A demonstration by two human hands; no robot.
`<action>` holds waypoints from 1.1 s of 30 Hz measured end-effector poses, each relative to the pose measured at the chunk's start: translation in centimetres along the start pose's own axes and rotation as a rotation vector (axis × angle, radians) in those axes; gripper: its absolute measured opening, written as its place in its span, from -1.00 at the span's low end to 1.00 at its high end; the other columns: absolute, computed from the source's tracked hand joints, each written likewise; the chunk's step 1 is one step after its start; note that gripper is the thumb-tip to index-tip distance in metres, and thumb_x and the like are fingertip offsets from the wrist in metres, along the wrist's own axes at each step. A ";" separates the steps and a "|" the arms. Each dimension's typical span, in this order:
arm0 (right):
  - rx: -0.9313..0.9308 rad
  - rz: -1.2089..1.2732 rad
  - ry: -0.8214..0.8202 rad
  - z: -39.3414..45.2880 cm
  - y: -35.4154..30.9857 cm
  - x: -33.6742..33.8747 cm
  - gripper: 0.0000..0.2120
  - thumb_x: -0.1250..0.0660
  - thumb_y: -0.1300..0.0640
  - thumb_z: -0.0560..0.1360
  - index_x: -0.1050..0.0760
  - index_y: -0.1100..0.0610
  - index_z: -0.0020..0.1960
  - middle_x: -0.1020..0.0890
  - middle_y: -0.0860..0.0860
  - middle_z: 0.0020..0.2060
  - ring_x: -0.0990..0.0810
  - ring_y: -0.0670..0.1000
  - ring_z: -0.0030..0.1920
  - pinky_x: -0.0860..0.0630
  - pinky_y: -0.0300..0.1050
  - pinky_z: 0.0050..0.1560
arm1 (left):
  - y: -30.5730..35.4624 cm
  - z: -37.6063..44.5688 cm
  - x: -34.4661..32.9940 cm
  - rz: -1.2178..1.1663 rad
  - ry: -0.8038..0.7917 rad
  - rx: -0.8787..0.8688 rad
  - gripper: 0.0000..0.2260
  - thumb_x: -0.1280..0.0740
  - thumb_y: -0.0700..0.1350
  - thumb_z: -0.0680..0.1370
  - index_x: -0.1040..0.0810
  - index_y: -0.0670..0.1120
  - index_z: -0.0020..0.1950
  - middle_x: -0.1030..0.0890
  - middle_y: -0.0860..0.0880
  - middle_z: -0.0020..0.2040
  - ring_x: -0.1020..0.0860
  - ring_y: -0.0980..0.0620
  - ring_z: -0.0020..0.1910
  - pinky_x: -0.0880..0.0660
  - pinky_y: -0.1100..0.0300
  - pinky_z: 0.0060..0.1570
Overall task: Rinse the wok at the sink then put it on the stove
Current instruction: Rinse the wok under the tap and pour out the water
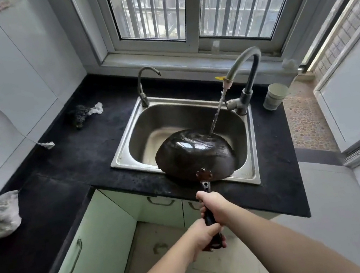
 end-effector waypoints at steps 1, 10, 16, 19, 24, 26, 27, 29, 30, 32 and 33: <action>0.019 -0.018 0.011 0.0 0.0 0.3 -0.81 -0.25 0.22 0.45 -0.32 0.14 -0.32 -0.30 0.00 -0.57 -0.26 -0.04 -0.62 -0.28 -0.25 -0.52 | -0.1 0.2 -0.2 -0.007 0.012 -0.027 -0.87 -0.25 -0.08 0.44 -0.49 -0.11 -0.10 -0.64 -0.02 -0.32 -0.62 0.02 -0.34 -0.45 0.21 -0.28; 0.085 -0.044 0.037 -1.2 -0.8 2.4 -0.83 -0.25 0.25 0.44 -0.31 0.17 -0.30 -0.32 0.02 -0.62 -0.27 -0.03 -0.66 -0.28 -0.20 -0.49 | 1.1 -0.5 -2.5 -0.107 0.033 -0.141 -0.90 -0.25 -0.12 0.39 -0.49 -0.15 -0.20 -0.58 -0.07 -0.36 -0.56 0.01 -0.42 -0.47 0.21 -0.24; 0.137 -0.074 0.031 -2.6 -1.9 3.7 -0.74 -0.25 0.24 0.46 -0.29 0.16 -0.38 -0.32 0.04 -0.60 -0.27 -0.01 -0.60 -0.32 -0.22 -0.50 | 2.3 -1.0 -4.1 -0.184 0.013 -0.188 -0.94 -0.24 -0.17 0.37 -0.44 -0.16 -0.23 -0.52 -0.09 -0.38 -0.50 0.01 -0.45 -0.46 0.24 -0.30; 0.166 -0.064 0.010 -3.3 -2.6 4.1 -0.70 -0.25 0.24 0.51 -0.29 0.17 -0.37 -0.32 0.05 -0.59 -0.28 -0.01 -0.59 -0.33 -0.25 -0.52 | 3.1 -1.3 -4.6 -0.213 -0.003 -0.192 -0.92 -0.23 -0.17 0.36 -0.42 -0.17 -0.21 -0.51 -0.08 -0.40 -0.48 0.02 -0.47 -0.45 0.25 -0.34; 0.206 -0.016 -0.010 -4.1 -3.6 4.7 -0.71 -0.27 0.23 0.55 -0.30 0.19 -0.32 -0.33 0.06 -0.54 -0.31 -0.05 -0.63 -0.35 -0.21 -0.52 | 4.1 -1.7 -5.3 -0.264 -0.016 -0.178 -0.97 -0.23 -0.21 0.44 -0.40 -0.16 -0.18 -0.49 -0.06 -0.41 -0.47 0.06 -0.52 -0.36 0.32 -0.49; 0.221 -0.019 -0.015 -4.5 -3.7 4.9 -0.70 -0.27 0.22 0.56 -0.30 0.19 -0.32 -0.33 0.06 -0.55 -0.31 -0.05 -0.63 -0.35 -0.21 -0.51 | 4.1 -1.8 -5.5 -0.264 -0.024 -0.185 -0.98 -0.21 -0.24 0.46 -0.41 -0.17 -0.17 -0.49 -0.06 -0.40 -0.47 0.05 -0.51 -0.39 0.30 -0.47; 0.229 -0.021 -0.015 -4.7 -3.6 5.0 -0.71 -0.27 0.22 0.56 -0.30 0.18 -0.32 -0.34 0.05 -0.55 -0.31 -0.05 -0.62 -0.36 -0.20 -0.51 | 4.1 -1.9 -5.6 -0.267 -0.027 -0.188 -0.98 -0.22 -0.23 0.43 -0.41 -0.18 -0.17 -0.49 -0.07 -0.41 -0.47 0.04 -0.50 -0.42 0.28 -0.44; 0.249 -0.036 0.001 -5.1 -3.6 5.3 -0.71 -0.27 0.21 0.55 -0.30 0.18 -0.32 -0.34 0.05 -0.56 -0.31 -0.04 -0.60 -0.36 -0.20 -0.50 | 4.0 -1.9 -5.7 -0.271 -0.041 -0.199 -0.91 -0.23 -0.21 0.38 -0.42 -0.20 -0.15 -0.50 -0.07 -0.42 -0.47 0.03 -0.49 -0.45 0.23 -0.38; 0.260 -0.052 0.012 -5.2 -3.6 5.4 -0.70 -0.27 0.21 0.55 -0.31 0.18 -0.33 -0.35 0.05 -0.57 -0.32 -0.03 -0.60 -0.37 -0.20 -0.49 | 4.0 -1.9 -5.8 -0.276 -0.052 -0.205 -0.89 -0.23 -0.21 0.38 -0.42 -0.20 -0.13 -0.49 -0.07 -0.42 -0.47 0.02 -0.48 -0.46 0.22 -0.37; 0.273 -0.096 0.033 -5.5 -3.7 5.6 -0.67 -0.27 0.18 0.55 -0.31 0.19 -0.37 -0.36 0.06 -0.58 -0.33 0.01 -0.59 -0.38 -0.19 -0.49 | 4.0 -2.0 -6.0 -0.285 -0.073 -0.218 -0.88 -0.23 -0.22 0.39 -0.42 -0.21 -0.11 -0.49 -0.07 -0.42 -0.46 0.02 -0.48 -0.46 0.21 -0.37; 0.274 -0.116 0.041 -5.6 -3.7 5.7 -0.65 -0.27 0.16 0.55 -0.31 0.19 -0.38 -0.37 0.07 -0.58 -0.34 0.02 -0.59 -0.38 -0.19 -0.50 | 3.9 -2.0 -6.1 -0.288 -0.082 -0.224 -0.88 -0.23 -0.21 0.39 -0.42 -0.20 -0.10 -0.49 -0.06 -0.42 -0.46 0.02 -0.48 -0.45 0.21 -0.37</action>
Point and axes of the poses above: each hand's wrist, its own z-axis towards the middle knuckle, its own x-axis out of the back of the hand, y = z × x, the point moved 7 cm from there along z, towards the middle knuckle
